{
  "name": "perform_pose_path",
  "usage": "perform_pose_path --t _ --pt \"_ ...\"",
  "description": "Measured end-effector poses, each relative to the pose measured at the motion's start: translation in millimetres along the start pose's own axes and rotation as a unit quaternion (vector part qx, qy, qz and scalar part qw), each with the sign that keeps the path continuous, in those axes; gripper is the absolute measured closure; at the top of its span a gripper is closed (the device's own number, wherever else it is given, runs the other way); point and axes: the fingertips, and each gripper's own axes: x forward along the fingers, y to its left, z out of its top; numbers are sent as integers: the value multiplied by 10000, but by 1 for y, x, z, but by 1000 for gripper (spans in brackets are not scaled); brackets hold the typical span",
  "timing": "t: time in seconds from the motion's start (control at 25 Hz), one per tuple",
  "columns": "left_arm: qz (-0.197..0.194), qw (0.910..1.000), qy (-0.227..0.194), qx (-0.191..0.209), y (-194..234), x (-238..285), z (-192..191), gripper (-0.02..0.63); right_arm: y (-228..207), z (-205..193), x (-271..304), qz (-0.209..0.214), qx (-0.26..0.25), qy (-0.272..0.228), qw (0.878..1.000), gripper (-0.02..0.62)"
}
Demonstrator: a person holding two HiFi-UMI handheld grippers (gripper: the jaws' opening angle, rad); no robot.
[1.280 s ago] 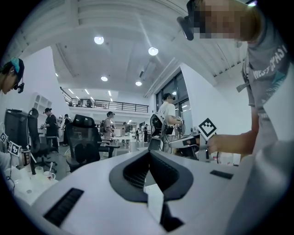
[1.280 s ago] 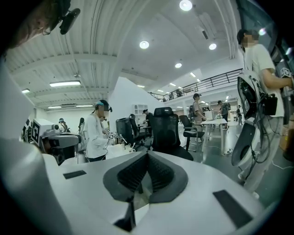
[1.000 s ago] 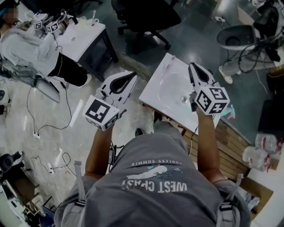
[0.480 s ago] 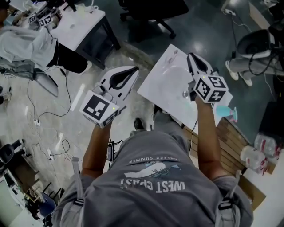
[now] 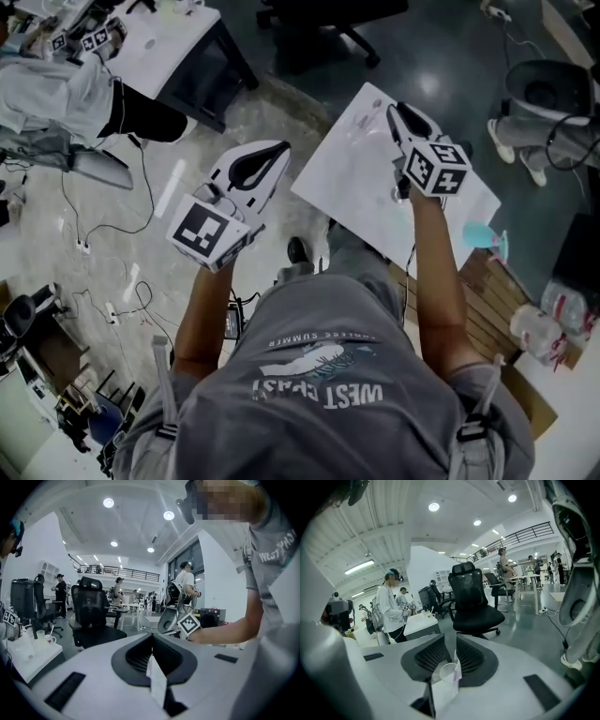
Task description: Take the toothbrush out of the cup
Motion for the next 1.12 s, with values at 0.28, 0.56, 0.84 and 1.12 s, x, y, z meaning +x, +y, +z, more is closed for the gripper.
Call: perform_pose_path --t 0.28,0.56,0.84,1.12 --pt "186 9996 194 -57 11 1 -5 606 -9 -17 25 70 40 245 9997 462" --pt "252 9994 200 -148 9 5 -14 606 -21 -35 40 158 37 488 9987 440" --pt "358 9988 248 -215 14 -2 -22 606 -20 -49 56 214 44 666 9975 448" --pt "457 9980 362 -250 17 -11 -24 606 -17 -48 54 79 -91 662 9977 518"
